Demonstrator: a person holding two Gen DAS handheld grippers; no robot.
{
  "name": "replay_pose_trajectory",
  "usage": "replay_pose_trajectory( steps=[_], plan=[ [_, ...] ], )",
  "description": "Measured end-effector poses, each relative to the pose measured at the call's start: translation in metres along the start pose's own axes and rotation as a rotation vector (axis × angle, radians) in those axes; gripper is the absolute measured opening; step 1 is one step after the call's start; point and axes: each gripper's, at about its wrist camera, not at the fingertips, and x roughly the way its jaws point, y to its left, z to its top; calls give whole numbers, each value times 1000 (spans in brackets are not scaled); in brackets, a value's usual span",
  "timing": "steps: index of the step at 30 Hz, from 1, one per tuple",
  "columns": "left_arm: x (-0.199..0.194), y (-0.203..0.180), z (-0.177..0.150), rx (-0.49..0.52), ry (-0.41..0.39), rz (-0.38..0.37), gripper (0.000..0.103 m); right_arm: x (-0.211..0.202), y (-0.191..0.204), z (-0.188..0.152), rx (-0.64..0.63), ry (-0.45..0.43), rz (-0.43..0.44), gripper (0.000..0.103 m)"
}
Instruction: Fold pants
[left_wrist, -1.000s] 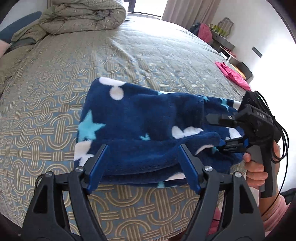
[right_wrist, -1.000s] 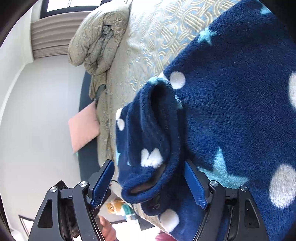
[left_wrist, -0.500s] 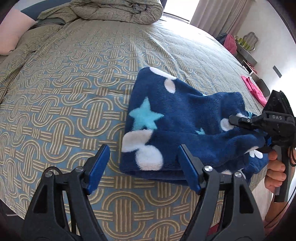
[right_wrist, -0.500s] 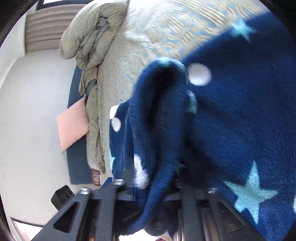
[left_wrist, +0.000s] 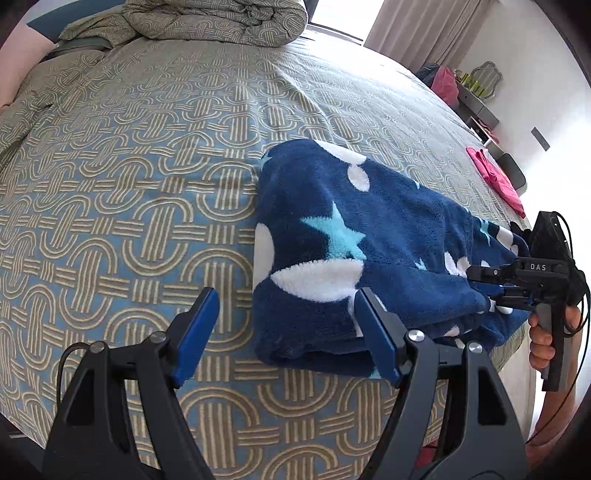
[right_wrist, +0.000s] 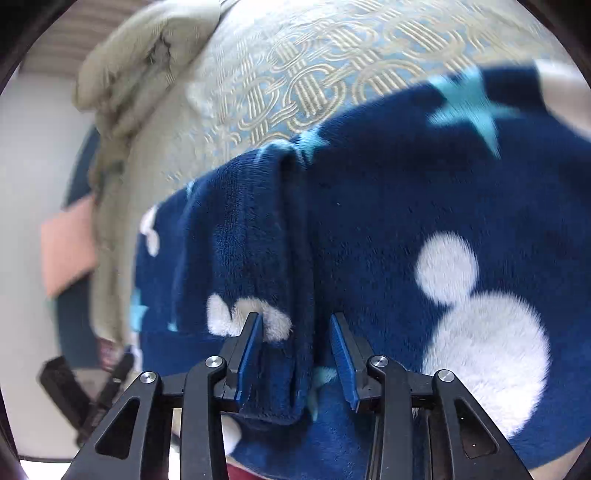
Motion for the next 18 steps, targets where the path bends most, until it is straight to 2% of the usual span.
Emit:
replay_pose_trajectory(
  steps=[5,8,12,14,15,16,18],
  plan=[
    [-3,-7,9,10,-22,12,76,-28,-5,-13,2,-107,34,39],
    [-9,-14,20,-16,-57,-50,76,-36,16,-12,-86,-113,117,39],
    [-2,-33,36,-9,-70,-159,76,-20,49,-10,-166,-64,218,41],
    [12,-36,39,-9,-47,-174,76,2,47,-13,-137,8,207,41],
    [26,-34,37,-8,-13,-170,76,14,44,-16,-124,40,175,41],
    [41,-32,31,5,22,-129,76,24,38,-19,-114,62,140,40],
    [64,-25,15,65,54,-6,78,29,25,-24,-87,35,190,35]
  ],
)
